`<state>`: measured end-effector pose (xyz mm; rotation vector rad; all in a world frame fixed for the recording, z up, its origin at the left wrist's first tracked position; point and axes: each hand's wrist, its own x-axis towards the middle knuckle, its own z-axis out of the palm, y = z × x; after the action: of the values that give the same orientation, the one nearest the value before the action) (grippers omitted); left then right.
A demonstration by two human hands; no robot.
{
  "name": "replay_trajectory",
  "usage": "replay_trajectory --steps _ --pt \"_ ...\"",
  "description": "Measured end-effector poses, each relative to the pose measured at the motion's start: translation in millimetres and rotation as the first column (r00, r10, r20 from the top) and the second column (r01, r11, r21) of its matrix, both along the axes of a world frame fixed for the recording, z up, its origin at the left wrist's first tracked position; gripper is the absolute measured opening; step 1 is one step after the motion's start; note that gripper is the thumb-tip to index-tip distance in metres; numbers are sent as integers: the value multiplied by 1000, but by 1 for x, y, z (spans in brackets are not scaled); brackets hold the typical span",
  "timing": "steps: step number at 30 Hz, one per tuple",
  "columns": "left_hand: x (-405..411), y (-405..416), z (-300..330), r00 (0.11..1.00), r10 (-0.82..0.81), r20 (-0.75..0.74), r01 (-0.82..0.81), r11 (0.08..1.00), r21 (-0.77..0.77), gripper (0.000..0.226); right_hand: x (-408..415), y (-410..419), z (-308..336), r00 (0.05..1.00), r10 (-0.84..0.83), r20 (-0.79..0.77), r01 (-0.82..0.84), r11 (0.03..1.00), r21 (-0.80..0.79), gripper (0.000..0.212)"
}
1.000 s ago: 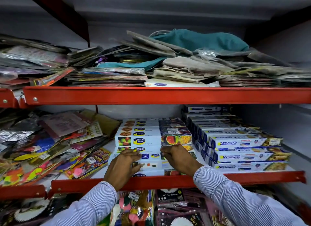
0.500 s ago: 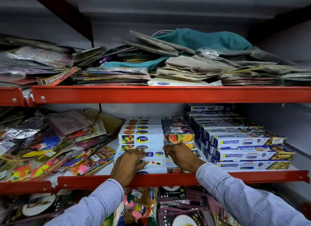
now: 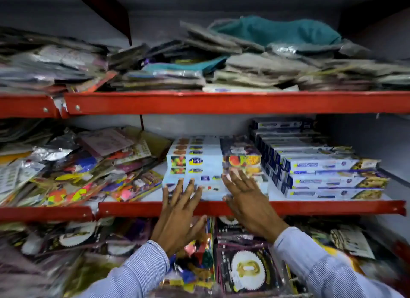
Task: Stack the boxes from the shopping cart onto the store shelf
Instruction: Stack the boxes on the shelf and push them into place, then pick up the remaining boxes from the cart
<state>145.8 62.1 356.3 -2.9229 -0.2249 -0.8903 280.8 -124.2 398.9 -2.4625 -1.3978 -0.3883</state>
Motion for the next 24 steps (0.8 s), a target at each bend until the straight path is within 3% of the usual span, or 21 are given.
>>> replay_trajectory --steps 5,10,14,20,22,24 --pt "-61 -25 -64 992 5 -129 -11 999 -45 83 -57 -38 -77 996 -85 3 85 996 3 65" --pt "-119 -47 -140 939 38 -342 -99 982 -164 86 -107 -66 -169 983 -111 -143 92 986 -136 65" --pt "-161 -66 -198 838 5 -545 -166 955 -246 82 -134 -83 -236 945 -149 -290 70 961 -266 67" --pt "-205 -80 -286 583 -126 -803 -248 914 -323 63 -164 -91 -340 838 -228 -496 -74 854 -516 66" --pt "-209 -83 -317 491 -181 -852 -291 888 -356 52 -171 -85 -377 797 -225 -560 -168 808 -565 65" --pt "-209 -85 -332 478 -220 -850 -328 854 -405 43 -176 -78 -399 771 -219 -598 -239 770 -591 65"
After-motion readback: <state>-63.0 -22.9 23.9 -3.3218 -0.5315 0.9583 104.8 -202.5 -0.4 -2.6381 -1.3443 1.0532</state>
